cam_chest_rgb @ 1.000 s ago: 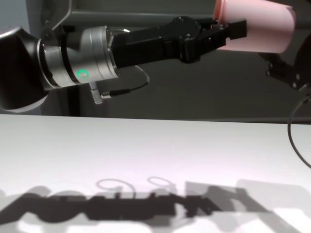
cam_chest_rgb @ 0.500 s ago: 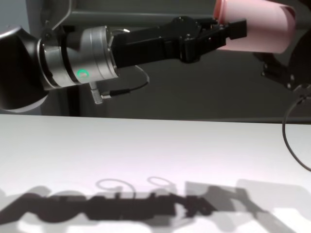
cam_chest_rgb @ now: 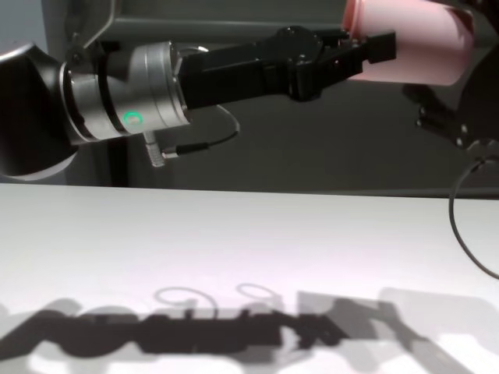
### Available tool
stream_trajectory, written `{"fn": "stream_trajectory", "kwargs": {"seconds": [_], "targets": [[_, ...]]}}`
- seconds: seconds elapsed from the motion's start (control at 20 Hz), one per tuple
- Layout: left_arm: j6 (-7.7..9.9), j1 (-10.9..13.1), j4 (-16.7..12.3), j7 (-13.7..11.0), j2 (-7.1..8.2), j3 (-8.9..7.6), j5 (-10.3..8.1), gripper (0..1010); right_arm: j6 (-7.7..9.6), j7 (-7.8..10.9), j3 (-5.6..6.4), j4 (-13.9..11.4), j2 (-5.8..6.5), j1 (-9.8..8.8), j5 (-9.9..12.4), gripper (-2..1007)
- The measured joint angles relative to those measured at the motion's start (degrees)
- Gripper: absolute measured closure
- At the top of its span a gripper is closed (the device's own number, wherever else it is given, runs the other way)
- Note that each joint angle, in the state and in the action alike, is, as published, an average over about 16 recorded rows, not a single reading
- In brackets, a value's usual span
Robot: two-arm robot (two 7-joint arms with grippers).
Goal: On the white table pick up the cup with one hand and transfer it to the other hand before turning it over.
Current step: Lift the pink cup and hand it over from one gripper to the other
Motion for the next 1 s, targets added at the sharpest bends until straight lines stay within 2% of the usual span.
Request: {"fn": "stream_trajectory", "kwargs": {"seconds": [0.5, 1.0], "targets": [[0.0, 0.0, 0.0, 0.0, 0.0, 0.0, 0.0, 956, -0.43, -0.17, -0.27, 0.01, 0.27, 0.05, 0.0, 25], [0.0, 0.0, 0.0, 0.0, 0.0, 0.0, 0.0, 956, -0.3, -0.16, -0.14, 0.0, 0.21, 0.05, -0.02, 175]]}}
